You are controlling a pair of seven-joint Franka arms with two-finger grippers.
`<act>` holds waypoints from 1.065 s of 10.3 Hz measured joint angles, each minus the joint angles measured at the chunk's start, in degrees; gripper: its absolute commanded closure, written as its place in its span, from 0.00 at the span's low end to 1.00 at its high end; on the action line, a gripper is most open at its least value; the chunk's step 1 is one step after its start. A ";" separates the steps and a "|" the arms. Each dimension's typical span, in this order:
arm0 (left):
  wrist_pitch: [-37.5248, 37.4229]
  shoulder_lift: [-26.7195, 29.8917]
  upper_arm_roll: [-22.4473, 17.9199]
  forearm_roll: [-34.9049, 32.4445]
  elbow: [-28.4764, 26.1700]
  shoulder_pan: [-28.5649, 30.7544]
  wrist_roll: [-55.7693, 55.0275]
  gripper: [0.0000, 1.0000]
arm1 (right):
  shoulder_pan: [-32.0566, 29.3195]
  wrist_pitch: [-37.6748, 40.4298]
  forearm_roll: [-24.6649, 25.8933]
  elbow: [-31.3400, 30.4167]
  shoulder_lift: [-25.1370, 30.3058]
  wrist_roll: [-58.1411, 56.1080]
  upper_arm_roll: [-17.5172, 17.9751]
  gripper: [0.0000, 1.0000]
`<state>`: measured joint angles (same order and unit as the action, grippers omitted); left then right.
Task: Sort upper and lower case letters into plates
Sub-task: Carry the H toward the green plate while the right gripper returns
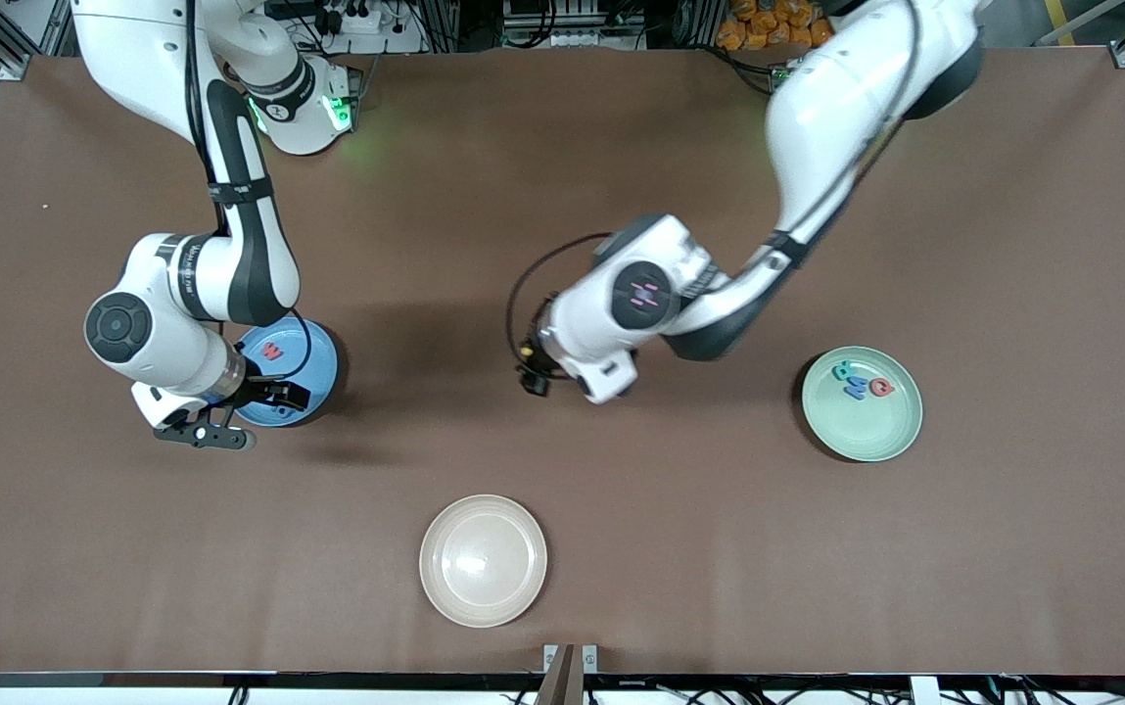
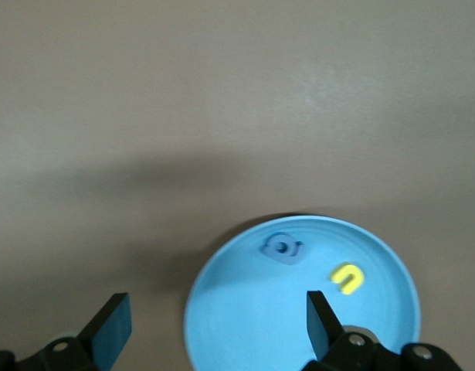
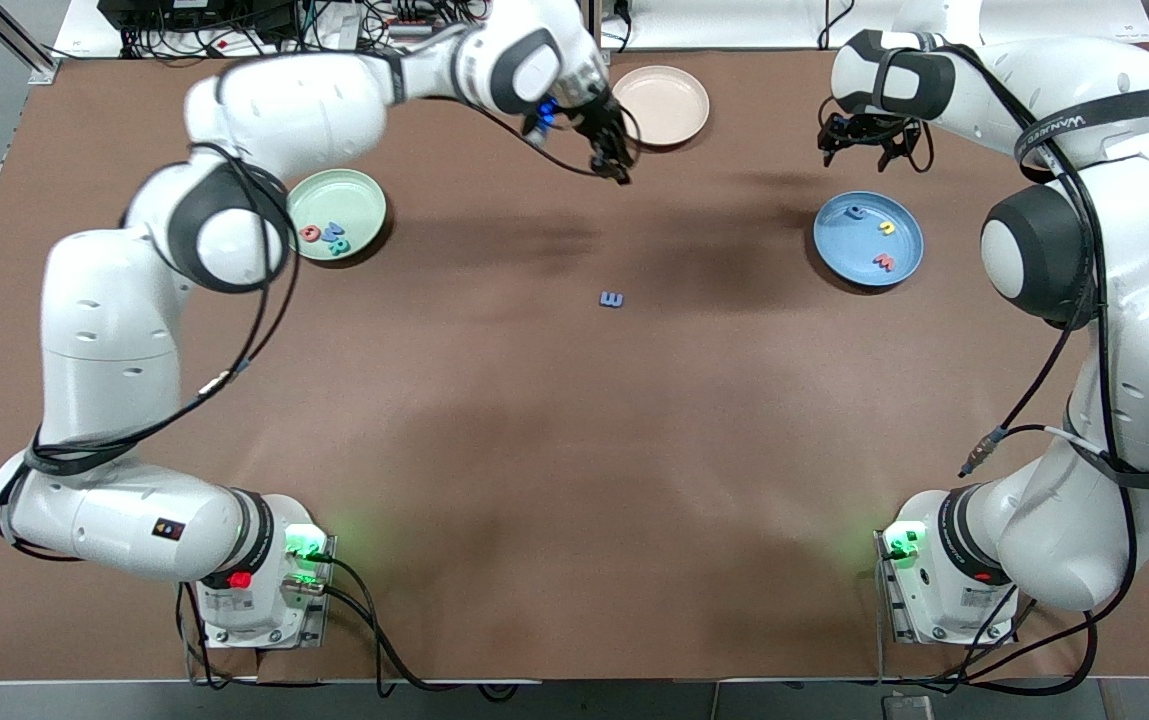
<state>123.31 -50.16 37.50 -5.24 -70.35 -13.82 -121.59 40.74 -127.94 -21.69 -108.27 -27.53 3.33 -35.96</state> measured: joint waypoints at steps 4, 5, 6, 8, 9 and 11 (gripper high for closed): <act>-7.06 5.44 0.39 0.00 -5.70 7.13 4.51 1.00 | 5.64 -2.35 -0.64 0.18 -0.87 14.26 0.34 0.00; -7.77 6.47 0.40 0.00 -7.37 9.32 6.83 1.00 | 8.29 -2.57 -0.66 0.19 -1.13 19.77 0.38 0.00; -8.02 7.71 0.40 0.00 -9.52 11.71 9.26 1.00 | 11.03 -2.79 -0.67 0.20 -1.28 25.27 0.39 0.00; -8.37 10.44 0.40 0.00 -14.68 17.13 15.23 1.00 | 15.10 -3.03 -0.67 0.22 -1.37 33.90 0.38 0.00; -8.40 11.27 0.38 0.00 -16.95 19.71 18.54 1.00 | 16.33 -3.00 -0.70 0.22 -1.38 37.60 0.37 0.00; -8.40 11.87 0.30 -1.17 -20.51 24.26 24.55 1.00 | 18.80 -2.97 -0.72 0.29 -1.39 46.86 0.37 0.00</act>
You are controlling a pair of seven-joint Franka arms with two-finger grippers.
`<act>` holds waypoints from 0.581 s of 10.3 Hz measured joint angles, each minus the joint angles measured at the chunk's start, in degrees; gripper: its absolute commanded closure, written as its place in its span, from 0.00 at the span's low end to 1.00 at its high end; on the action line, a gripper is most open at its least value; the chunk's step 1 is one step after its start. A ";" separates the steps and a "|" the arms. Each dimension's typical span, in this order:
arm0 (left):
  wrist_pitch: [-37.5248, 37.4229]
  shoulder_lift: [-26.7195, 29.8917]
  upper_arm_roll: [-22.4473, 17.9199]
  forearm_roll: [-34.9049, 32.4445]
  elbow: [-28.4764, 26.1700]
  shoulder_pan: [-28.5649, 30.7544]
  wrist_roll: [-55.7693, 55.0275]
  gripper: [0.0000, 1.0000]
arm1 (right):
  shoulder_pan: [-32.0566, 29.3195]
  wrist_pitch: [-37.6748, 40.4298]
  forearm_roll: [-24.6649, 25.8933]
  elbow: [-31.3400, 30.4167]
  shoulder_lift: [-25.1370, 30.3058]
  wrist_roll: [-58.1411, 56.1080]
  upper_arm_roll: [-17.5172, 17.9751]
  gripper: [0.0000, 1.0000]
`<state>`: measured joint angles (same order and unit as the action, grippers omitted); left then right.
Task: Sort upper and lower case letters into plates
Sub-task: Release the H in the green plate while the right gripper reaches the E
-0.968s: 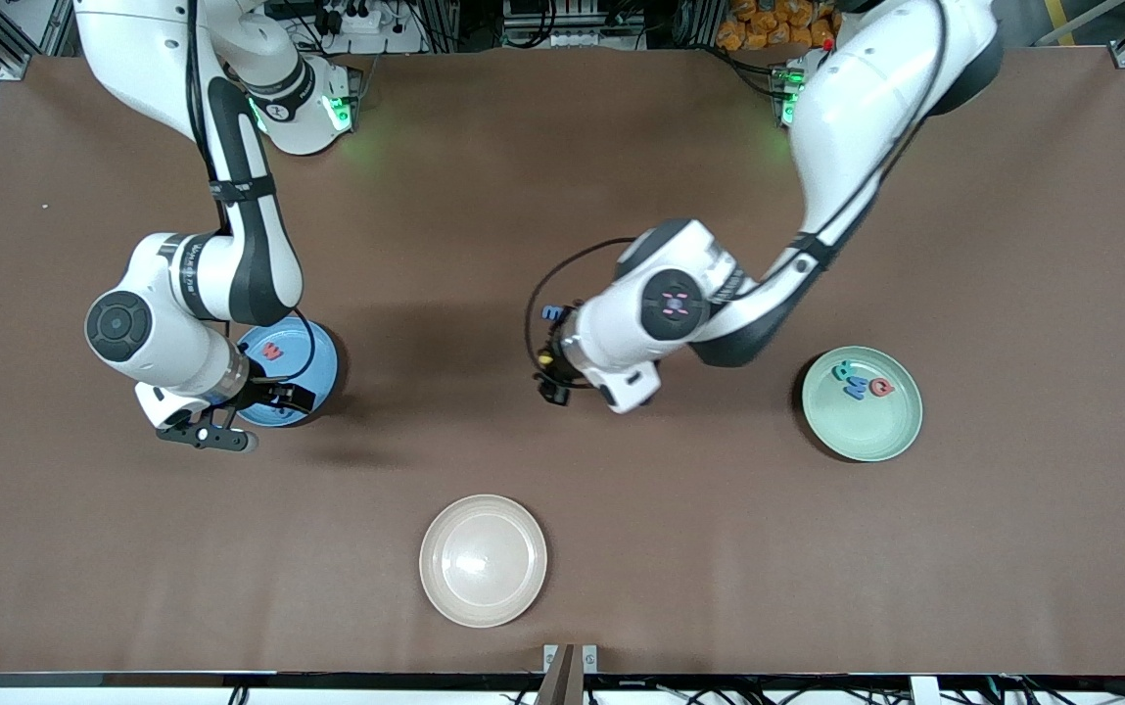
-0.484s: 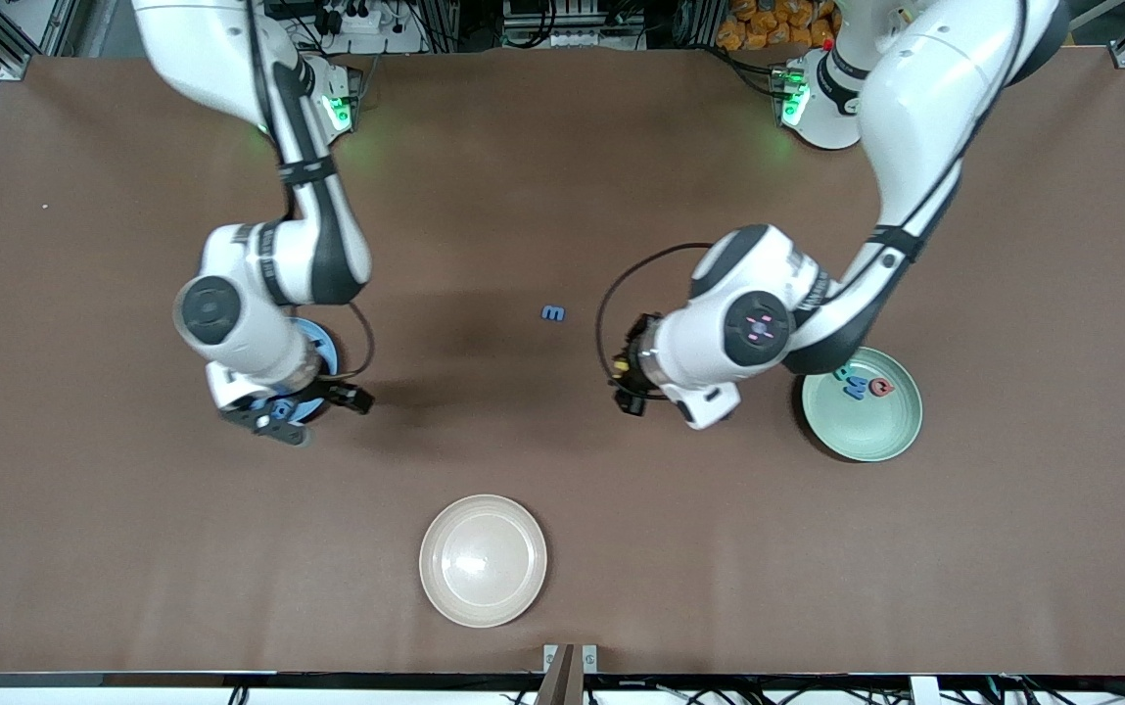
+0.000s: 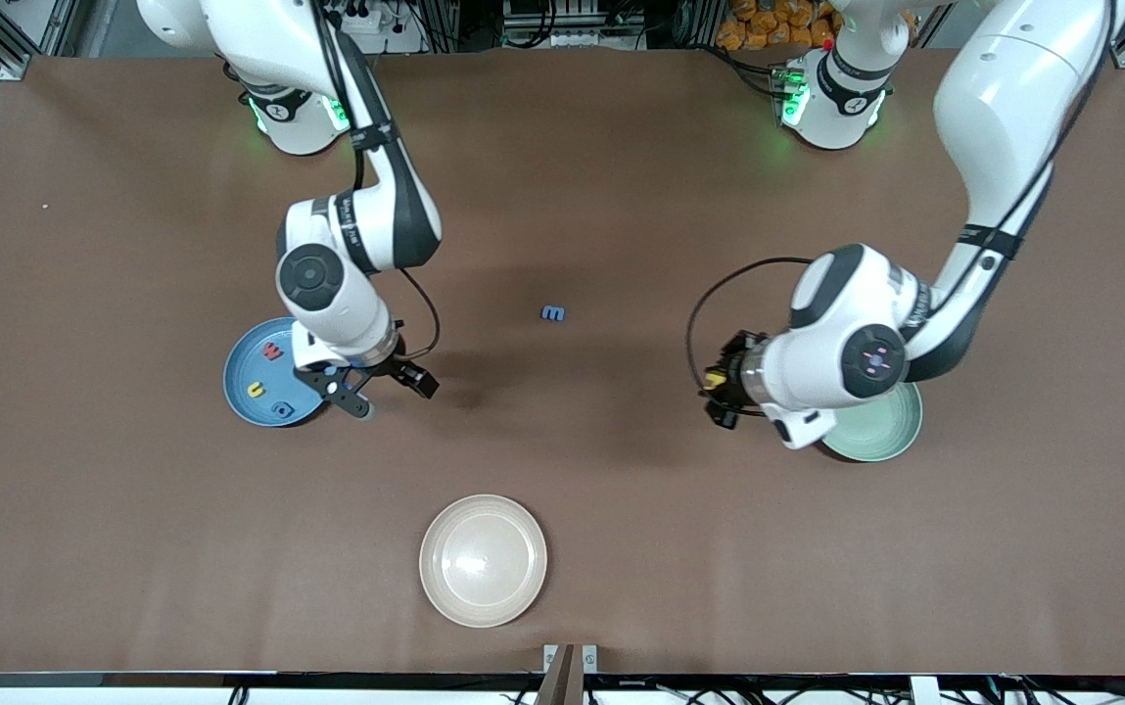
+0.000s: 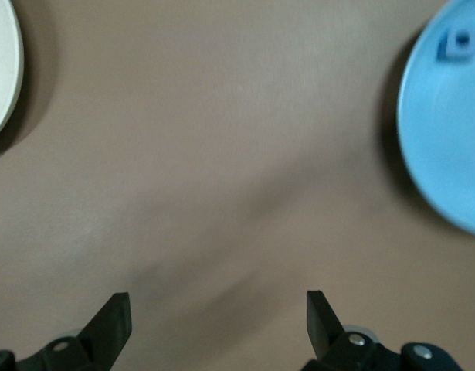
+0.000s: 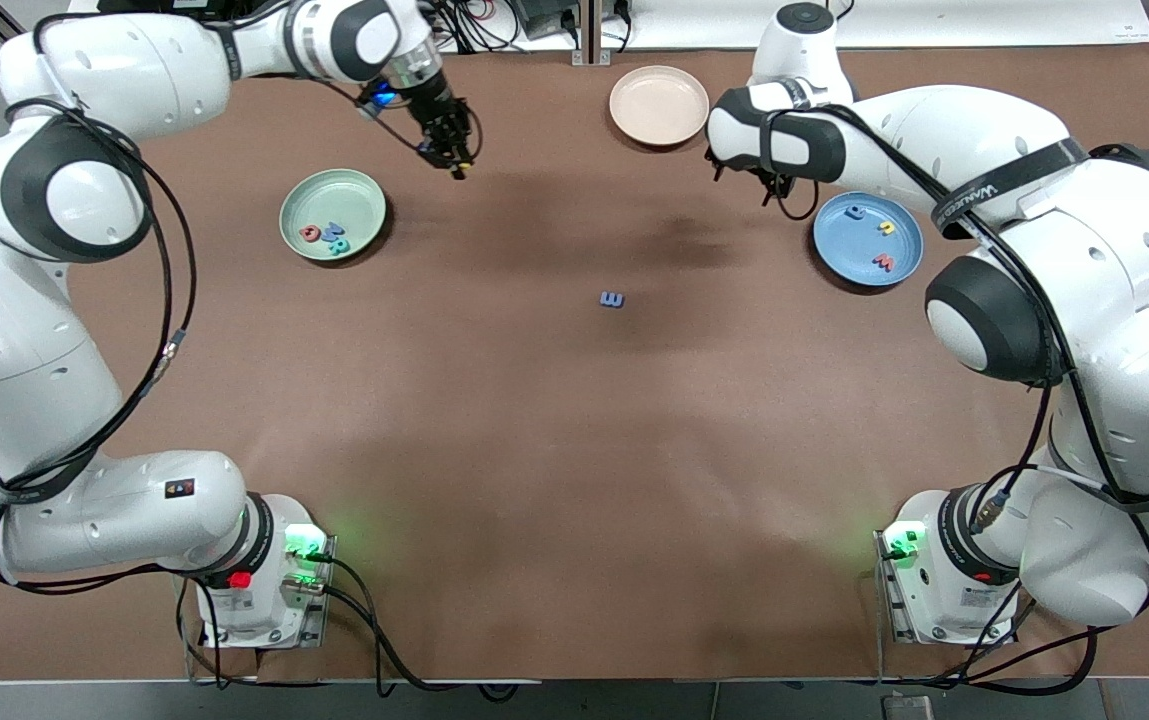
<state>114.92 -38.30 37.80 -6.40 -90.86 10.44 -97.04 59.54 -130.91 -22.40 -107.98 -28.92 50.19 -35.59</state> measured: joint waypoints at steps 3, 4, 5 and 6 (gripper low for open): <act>0.05 0.16 0.07 -6.86 -4.53 5.48 3.43 1.00 | 3.10 1.22 -0.02 0.87 -0.02 15.16 0.01 0.00; 0.06 0.26 0.10 -7.92 -5.47 6.64 4.69 1.00 | 3.96 1.90 -0.02 1.22 -0.05 20.18 0.05 0.00; 0.06 0.49 0.12 -8.31 -6.32 7.77 6.77 1.00 | 5.54 2.22 -0.02 1.26 -0.36 25.29 0.11 0.00; 0.06 0.96 0.11 -8.39 -7.41 9.16 10.34 1.00 | 7.69 2.23 -0.02 1.42 -1.17 30.55 0.18 0.00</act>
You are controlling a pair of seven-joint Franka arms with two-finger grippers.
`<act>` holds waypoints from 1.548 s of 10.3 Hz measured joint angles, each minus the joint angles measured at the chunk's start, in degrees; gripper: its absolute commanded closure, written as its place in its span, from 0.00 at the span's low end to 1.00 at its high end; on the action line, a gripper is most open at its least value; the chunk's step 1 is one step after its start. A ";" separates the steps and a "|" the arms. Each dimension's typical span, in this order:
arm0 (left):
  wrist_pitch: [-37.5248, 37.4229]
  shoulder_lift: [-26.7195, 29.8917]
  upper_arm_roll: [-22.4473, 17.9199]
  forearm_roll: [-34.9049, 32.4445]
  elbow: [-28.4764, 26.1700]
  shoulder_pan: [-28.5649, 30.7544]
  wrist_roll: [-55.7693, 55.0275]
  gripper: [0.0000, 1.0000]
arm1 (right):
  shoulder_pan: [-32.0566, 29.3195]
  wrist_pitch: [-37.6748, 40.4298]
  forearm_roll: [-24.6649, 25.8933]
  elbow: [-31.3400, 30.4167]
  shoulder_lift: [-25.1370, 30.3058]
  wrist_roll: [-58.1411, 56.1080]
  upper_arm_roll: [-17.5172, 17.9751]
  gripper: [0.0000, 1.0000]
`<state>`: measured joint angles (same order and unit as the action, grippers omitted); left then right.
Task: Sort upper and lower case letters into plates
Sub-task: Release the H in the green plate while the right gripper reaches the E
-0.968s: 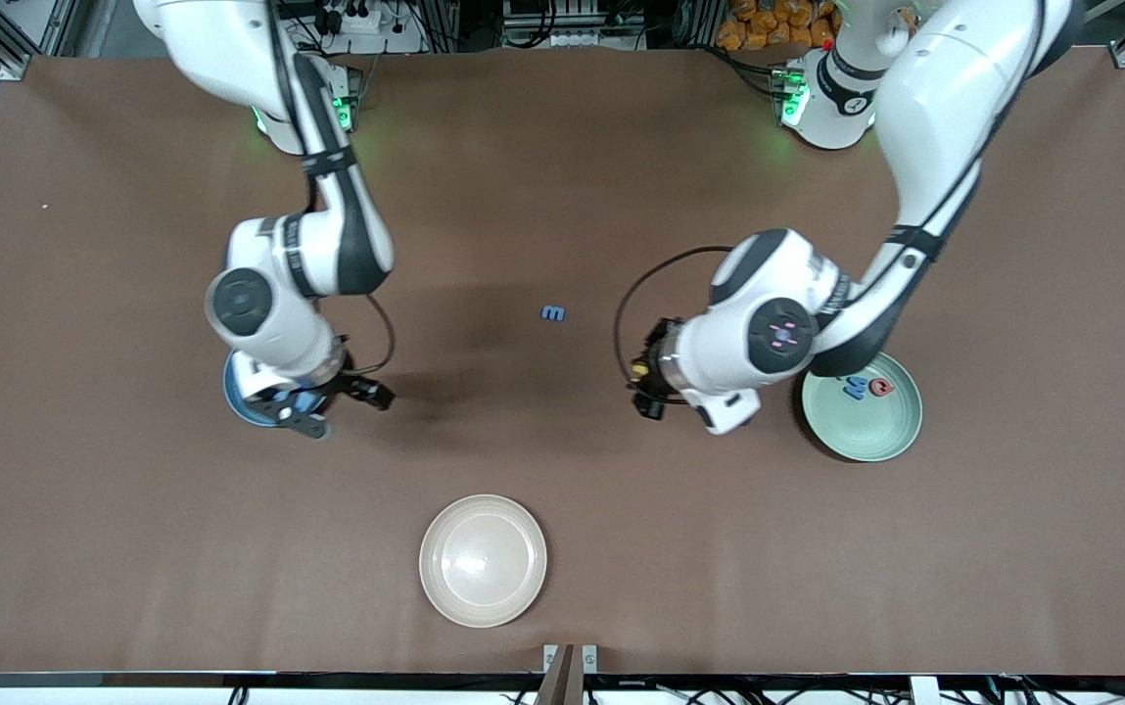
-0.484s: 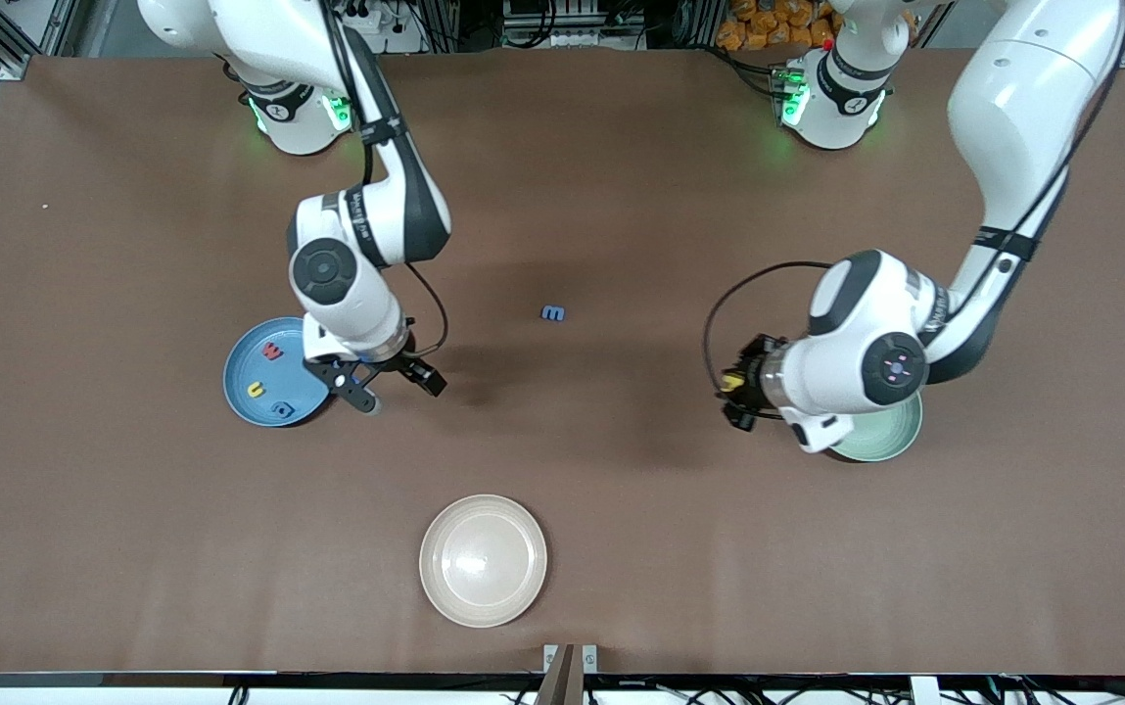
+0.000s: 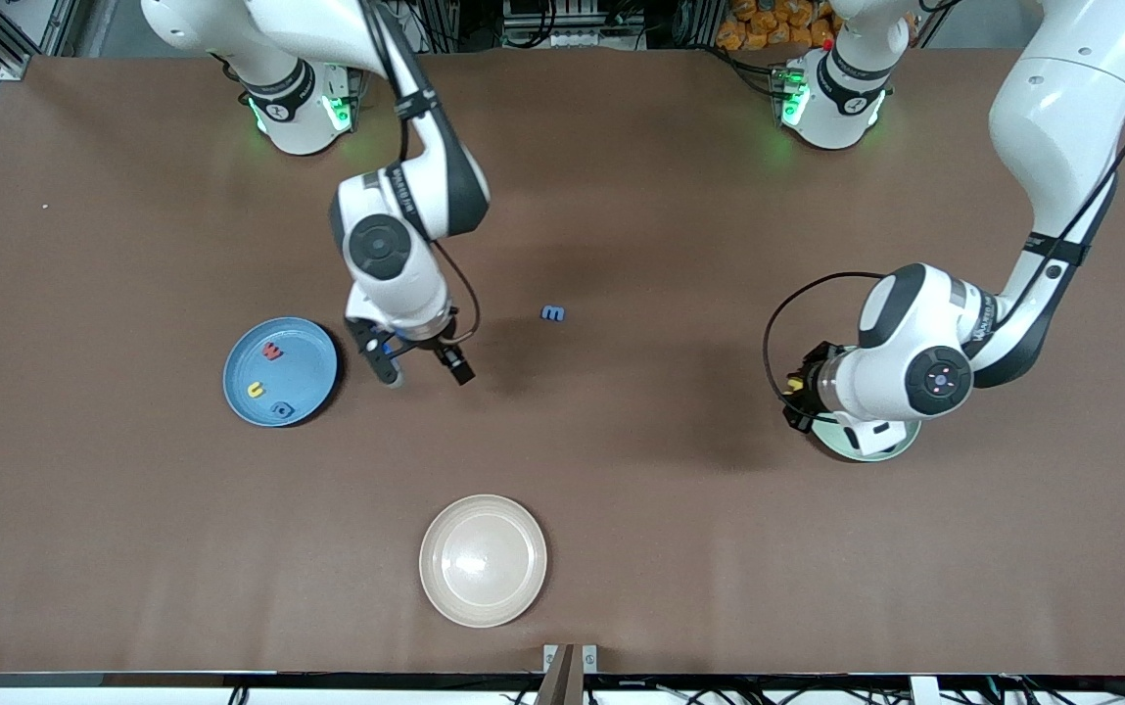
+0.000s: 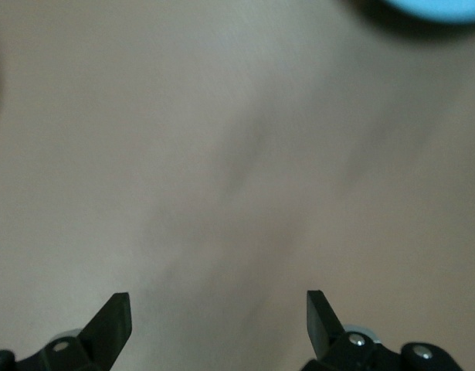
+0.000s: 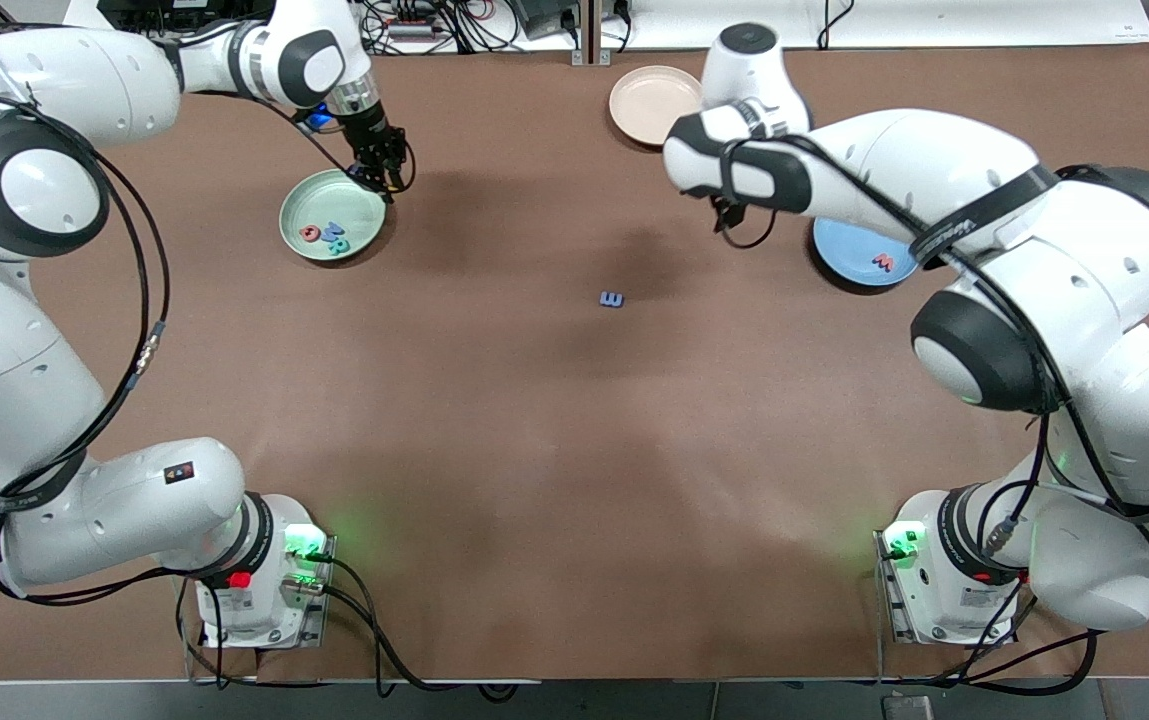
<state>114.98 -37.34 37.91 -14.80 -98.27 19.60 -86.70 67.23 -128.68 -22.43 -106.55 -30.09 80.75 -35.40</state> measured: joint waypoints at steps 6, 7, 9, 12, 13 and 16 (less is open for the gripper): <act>0.74 1.68 -3.85 -0.02 -5.55 5.07 20.88 0.95 | 5.47 -0.02 -0.07 7.15 -8.24 24.81 4.51 0.00; 1.01 1.21 -4.06 -0.02 -5.81 5.06 21.55 0.95 | 5.49 -0.03 -0.48 7.19 -8.24 26.79 5.62 0.00; 1.26 0.88 -4.04 -0.02 -5.89 4.67 21.61 0.84 | 5.51 -0.07 -3.76 7.27 -8.24 29.70 6.77 0.00; 3.75 0.88 -3.89 -0.02 -5.88 3.57 21.61 0.42 | 4.60 -3.27 -6.33 6.62 -8.26 33.36 7.06 0.00; 4.02 0.86 -3.89 -0.02 -5.88 3.35 21.61 0.37 | 3.83 -5.07 -6.52 5.86 -8.33 34.34 8.15 0.00; 4.28 0.83 -3.90 -0.02 -5.88 3.11 21.61 0.36 | 1.08 -6.69 -6.59 4.31 -8.44 35.15 11.73 0.00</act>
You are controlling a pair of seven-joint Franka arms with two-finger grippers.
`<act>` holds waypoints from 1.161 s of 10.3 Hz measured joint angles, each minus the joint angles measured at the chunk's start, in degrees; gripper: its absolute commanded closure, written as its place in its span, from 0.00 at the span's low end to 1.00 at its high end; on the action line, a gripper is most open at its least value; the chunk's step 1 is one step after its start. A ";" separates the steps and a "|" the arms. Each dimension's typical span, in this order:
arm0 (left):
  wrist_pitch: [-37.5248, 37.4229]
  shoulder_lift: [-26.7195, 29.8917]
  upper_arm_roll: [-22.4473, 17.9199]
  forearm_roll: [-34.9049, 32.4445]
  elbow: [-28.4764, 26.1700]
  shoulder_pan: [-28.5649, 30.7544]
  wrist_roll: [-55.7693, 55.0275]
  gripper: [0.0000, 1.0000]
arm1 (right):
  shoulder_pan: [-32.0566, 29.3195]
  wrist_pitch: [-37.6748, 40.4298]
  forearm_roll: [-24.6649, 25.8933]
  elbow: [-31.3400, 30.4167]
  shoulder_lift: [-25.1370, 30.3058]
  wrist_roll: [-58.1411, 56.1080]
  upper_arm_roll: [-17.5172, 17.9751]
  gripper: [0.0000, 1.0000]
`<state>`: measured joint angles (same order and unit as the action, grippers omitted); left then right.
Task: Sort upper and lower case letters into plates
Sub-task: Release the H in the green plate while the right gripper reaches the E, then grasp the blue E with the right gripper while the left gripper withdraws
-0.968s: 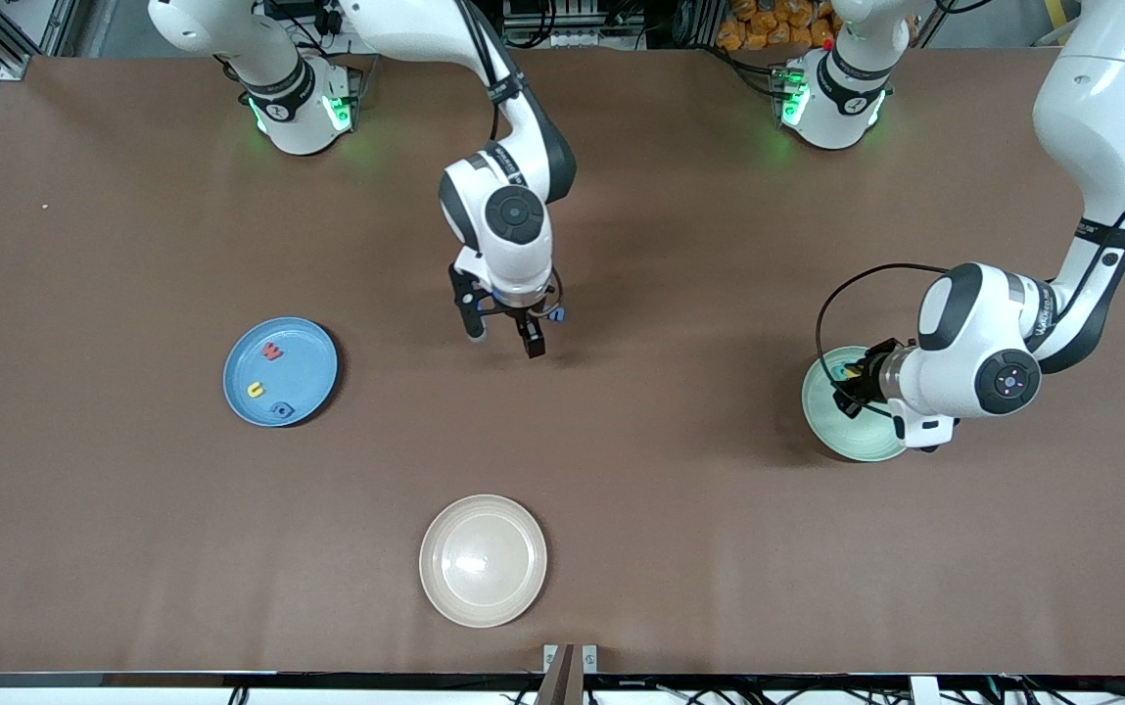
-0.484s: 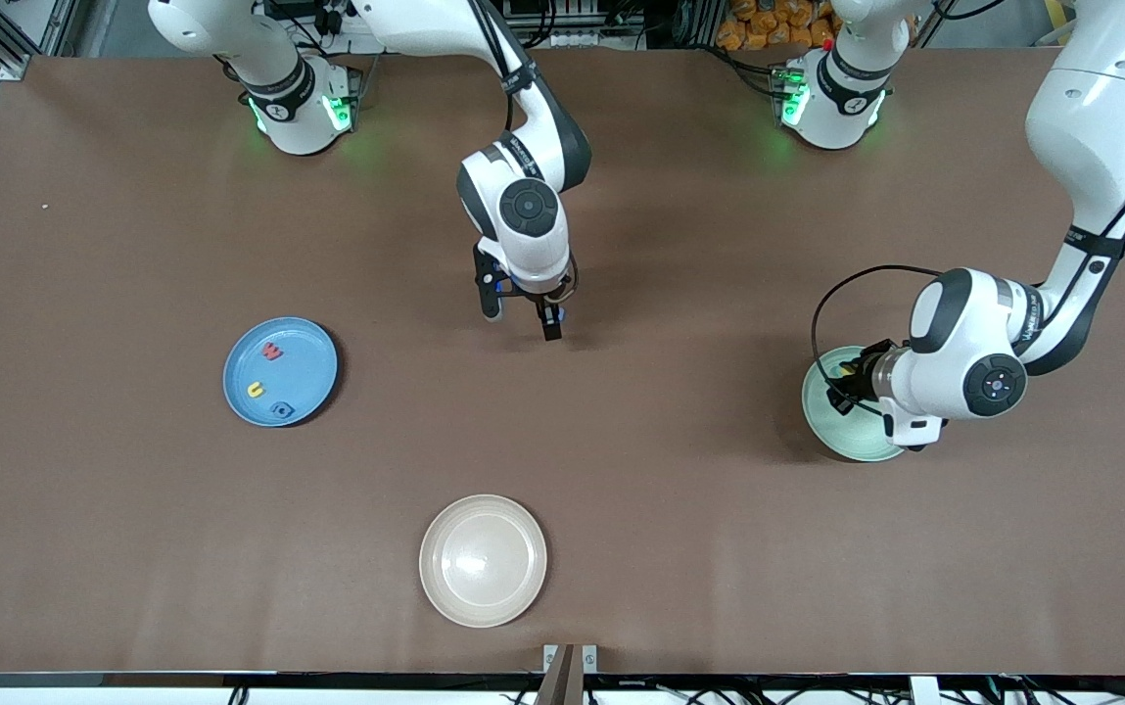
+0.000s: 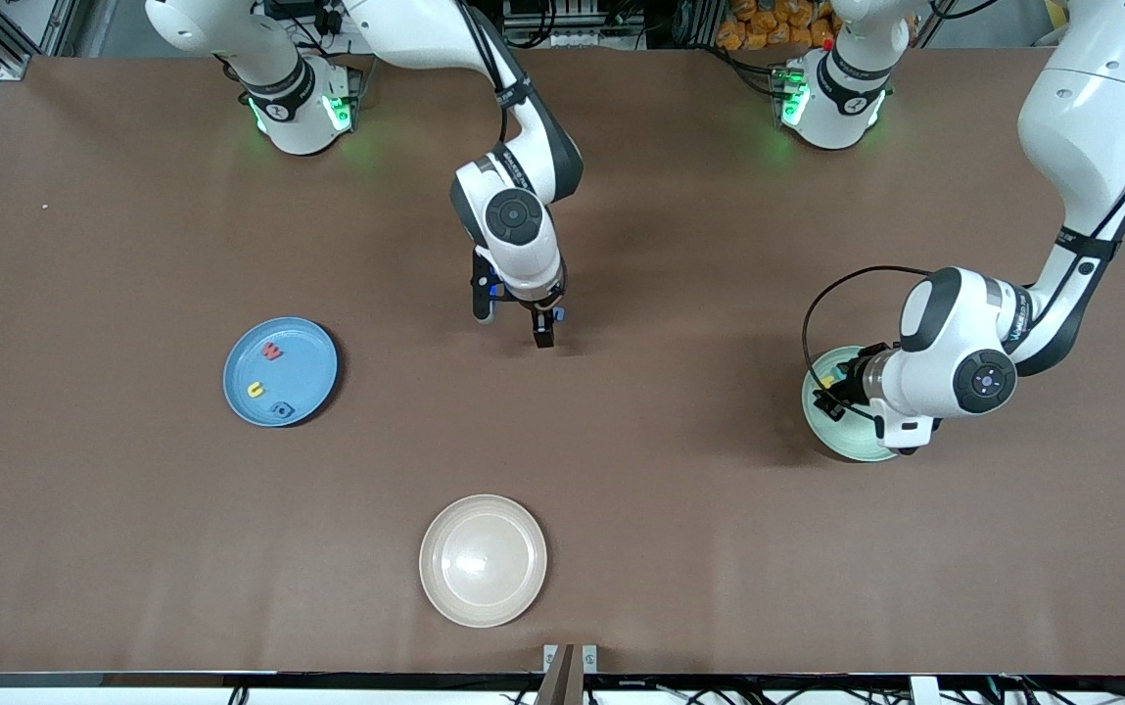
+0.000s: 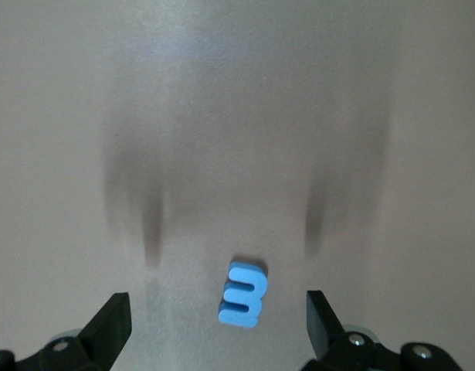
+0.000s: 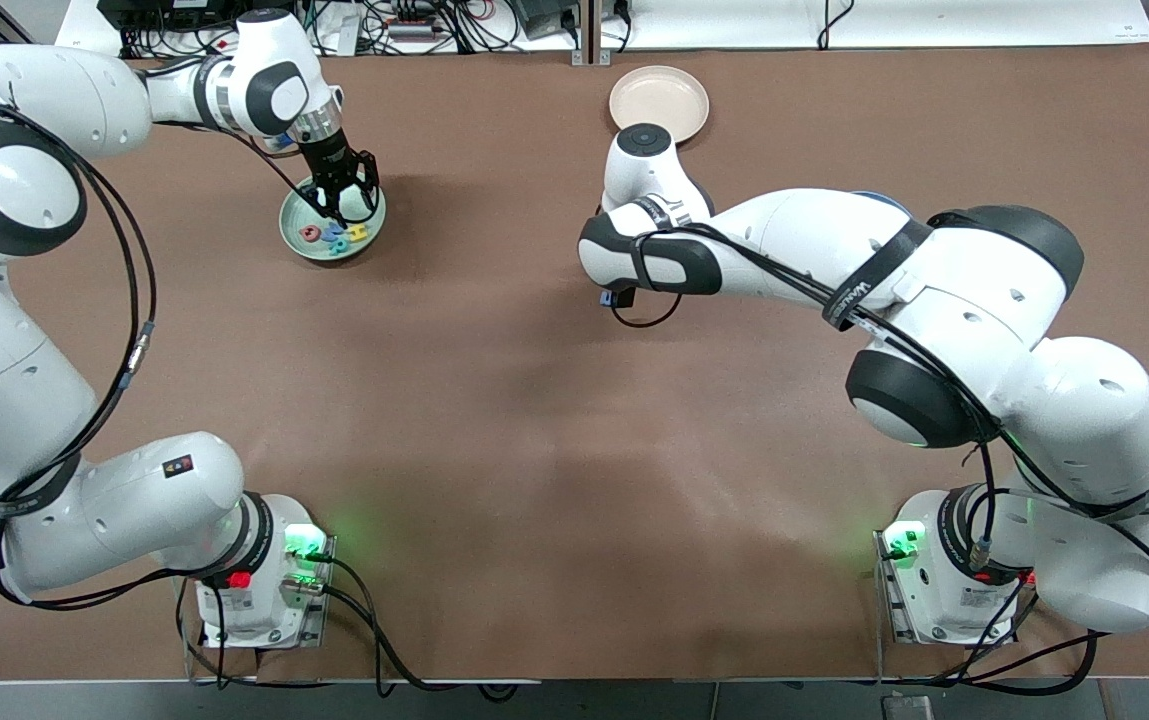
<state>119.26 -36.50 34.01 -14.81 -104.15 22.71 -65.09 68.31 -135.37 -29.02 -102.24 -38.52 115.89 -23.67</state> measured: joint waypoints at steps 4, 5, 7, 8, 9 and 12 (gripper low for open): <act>0.49 0.41 -4.74 0.55 0.70 -4.12 6.59 0.36 | -1.83 -2.43 -0.02 -0.74 -0.31 0.34 3.33 0.00; 0.58 0.78 -6.53 1.89 1.03 -5.50 10.00 0.36 | -1.82 -2.92 -0.02 -0.75 -0.61 0.42 3.73 0.00; 0.61 2.81 -11.15 6.26 1.42 -8.07 19.13 0.34 | -1.79 -3.54 -0.02 -0.78 -1.15 0.44 4.38 0.00; 0.40 4.20 -14.29 8.40 1.42 -10.14 23.21 0.34 | -1.75 -3.77 -0.02 -0.79 -1.41 0.44 4.53 0.03; -0.35 5.44 -16.39 9.66 1.42 -11.64 26.51 0.30 | -1.64 -3.92 -0.01 -0.79 -1.65 0.42 4.58 0.61; -4.16 8.61 -19.54 10.11 1.48 -14.11 33.86 0.22 | -1.15 -4.85 1.81 -0.58 -1.84 0.08 4.52 1.00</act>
<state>115.10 -27.90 14.48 -4.71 -102.67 8.60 -31.23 67.16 -140.22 -27.21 -102.82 -40.36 115.98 -19.15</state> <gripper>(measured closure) 0.260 0.251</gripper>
